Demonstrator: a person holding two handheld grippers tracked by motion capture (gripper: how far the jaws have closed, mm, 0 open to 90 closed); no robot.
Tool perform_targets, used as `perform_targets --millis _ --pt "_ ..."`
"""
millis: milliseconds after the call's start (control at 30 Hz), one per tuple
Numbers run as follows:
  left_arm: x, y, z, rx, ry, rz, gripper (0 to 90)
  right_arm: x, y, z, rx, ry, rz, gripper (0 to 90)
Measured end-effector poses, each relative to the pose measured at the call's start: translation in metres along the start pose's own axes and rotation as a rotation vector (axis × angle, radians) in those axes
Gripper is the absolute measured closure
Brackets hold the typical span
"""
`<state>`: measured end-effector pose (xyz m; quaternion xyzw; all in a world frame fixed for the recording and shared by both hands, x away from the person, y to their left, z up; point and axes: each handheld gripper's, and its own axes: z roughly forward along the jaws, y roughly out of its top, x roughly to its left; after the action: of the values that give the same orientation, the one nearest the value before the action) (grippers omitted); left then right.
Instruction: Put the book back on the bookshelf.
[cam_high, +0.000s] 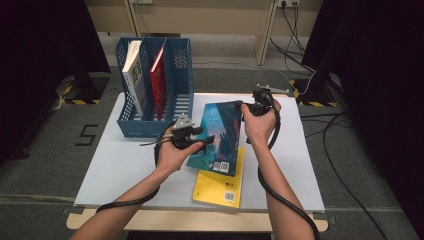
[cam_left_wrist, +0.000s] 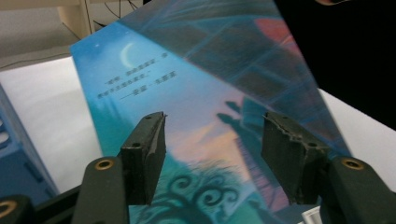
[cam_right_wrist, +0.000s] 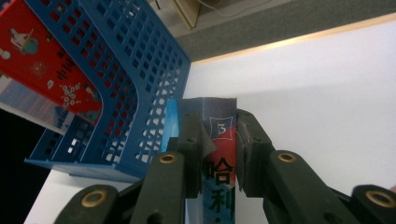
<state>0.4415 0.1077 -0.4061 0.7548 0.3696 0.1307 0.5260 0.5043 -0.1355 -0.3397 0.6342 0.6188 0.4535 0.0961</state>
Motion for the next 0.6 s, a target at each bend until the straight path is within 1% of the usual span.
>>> perform_targets --millis 133,200,300,400,467,600 --pt "-0.008 0.006 0.005 0.006 -0.027 0.014 38.1 0.007 0.003 0.000 -0.024 -0.008 -0.007 74.9" --pt "-0.011 0.008 0.007 0.007 -0.043 0.013 38.0 0.010 0.004 0.000 -0.033 -0.008 -0.009 74.9" --pt "-0.018 0.011 0.010 0.007 -0.066 0.025 37.7 0.014 0.003 -0.001 -0.053 -0.009 -0.020 74.9" --pt "-0.024 0.013 0.013 0.010 -0.083 0.031 37.3 0.016 0.003 0.000 -0.061 -0.011 -0.023 74.9" --pt "-0.027 0.014 0.015 0.012 -0.090 0.036 37.0 0.017 0.003 0.000 -0.062 -0.013 -0.020 74.9" --pt "-0.032 0.017 0.021 0.025 -0.088 0.051 36.8 0.021 0.003 0.001 -0.070 -0.020 -0.033 74.9"
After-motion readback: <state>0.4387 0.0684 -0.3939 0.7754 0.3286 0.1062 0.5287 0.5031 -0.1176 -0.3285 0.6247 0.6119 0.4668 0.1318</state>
